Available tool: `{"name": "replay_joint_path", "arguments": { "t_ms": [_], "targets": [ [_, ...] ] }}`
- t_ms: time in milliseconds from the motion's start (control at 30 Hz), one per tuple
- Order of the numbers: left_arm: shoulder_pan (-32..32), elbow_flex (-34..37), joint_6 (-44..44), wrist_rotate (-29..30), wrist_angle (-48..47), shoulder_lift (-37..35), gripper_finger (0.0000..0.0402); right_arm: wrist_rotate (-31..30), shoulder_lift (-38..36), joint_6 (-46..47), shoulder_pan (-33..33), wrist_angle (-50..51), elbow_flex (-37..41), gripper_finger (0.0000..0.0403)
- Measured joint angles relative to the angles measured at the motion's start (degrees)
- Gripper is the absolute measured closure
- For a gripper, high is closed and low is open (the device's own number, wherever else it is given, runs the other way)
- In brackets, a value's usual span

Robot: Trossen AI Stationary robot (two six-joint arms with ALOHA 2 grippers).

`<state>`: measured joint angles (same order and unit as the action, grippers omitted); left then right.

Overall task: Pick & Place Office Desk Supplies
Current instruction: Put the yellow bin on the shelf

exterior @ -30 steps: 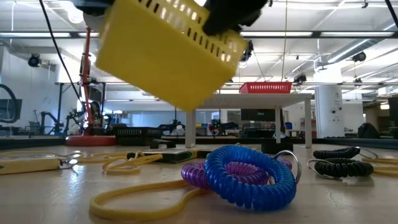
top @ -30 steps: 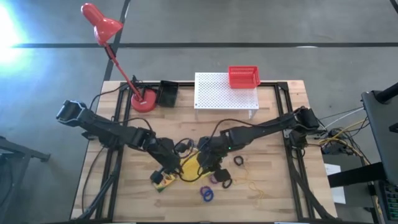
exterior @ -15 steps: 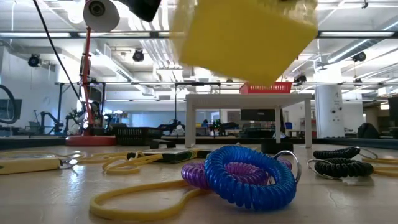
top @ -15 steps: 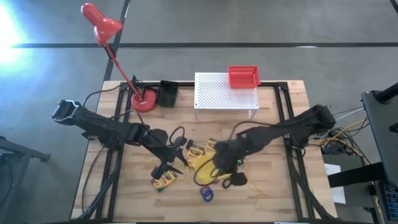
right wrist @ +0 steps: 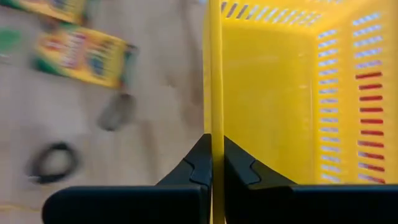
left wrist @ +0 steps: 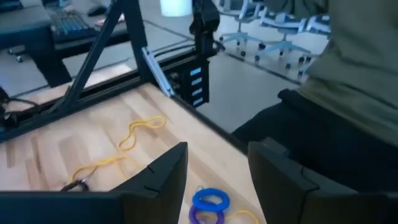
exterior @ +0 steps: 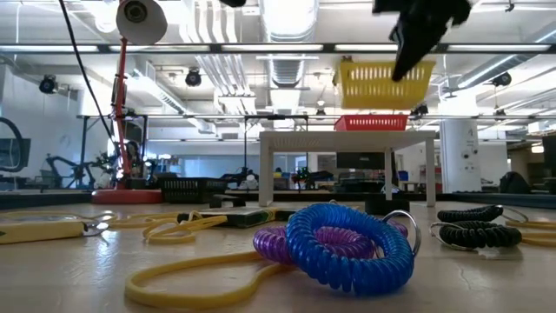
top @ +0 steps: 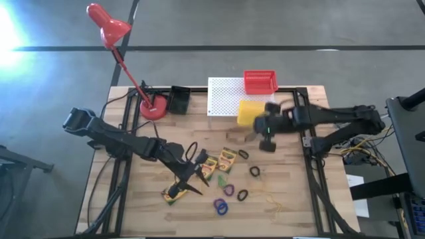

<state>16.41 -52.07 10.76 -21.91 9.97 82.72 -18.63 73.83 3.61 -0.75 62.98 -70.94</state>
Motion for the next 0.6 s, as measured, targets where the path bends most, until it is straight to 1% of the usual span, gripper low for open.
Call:
{"name": "replay_joint_path", "arguments": {
  "t_ms": [133, 300, 367, 600],
  "targets": [
    [-0.5, 0.0, -0.1, 0.0, -0.1, 0.0, 0.0229, 4.1, -1.2, -9.4, -6.9, -0.6, 1.8, 0.0394],
    [-0.8, 0.0, -0.5, 0.0, -0.3, 0.0, 0.0229, 4.8, -1.1, -17.3, -11.3, -0.4, 3.2, 0.0394],
    [-0.8, 0.0, -0.7, 0.0, -0.3, 0.0, 0.0229, 4.9, -1.1, -18.6, -12.3, -0.5, 4.0, 0.0394],
    [-0.8, 0.0, -0.7, 0.0, -0.3, 0.0, 0.0229, 4.9, -1.5, -19.0, -14.5, -0.8, 6.3, 0.0391]
  ]
}}
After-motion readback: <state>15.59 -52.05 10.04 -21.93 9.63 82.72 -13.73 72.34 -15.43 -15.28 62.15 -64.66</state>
